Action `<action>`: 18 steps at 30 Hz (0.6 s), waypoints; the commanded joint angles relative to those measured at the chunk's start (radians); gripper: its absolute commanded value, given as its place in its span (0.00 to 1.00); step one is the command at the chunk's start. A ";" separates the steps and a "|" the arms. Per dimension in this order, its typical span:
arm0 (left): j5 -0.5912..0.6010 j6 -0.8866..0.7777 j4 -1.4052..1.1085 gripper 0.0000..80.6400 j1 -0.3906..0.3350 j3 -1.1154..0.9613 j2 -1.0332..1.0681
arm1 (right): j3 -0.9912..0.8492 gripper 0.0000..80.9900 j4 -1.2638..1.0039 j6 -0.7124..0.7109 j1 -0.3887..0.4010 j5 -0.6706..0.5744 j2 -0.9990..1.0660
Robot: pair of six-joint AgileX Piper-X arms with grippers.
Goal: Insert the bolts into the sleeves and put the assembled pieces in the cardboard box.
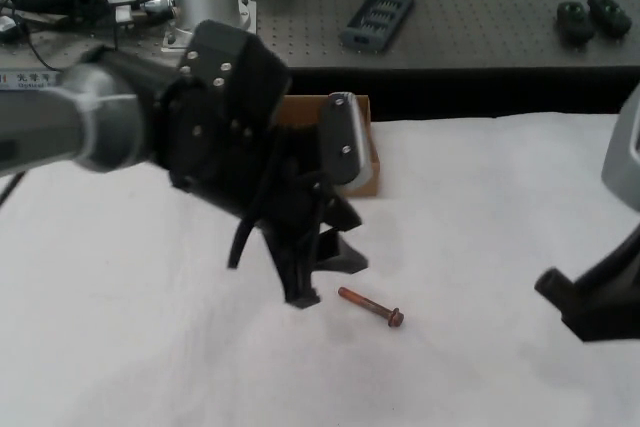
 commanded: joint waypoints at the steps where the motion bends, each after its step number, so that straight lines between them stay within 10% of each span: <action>1: 0.054 0.007 -0.001 0.43 -0.005 -0.080 0.030 | 0.029 0.01 0.005 0.005 -0.006 -0.012 -0.011; 18: 0.161 0.066 0.098 0.43 -0.023 -0.116 0.112 | 0.033 0.01 -0.035 0.005 -0.006 -0.012 -0.011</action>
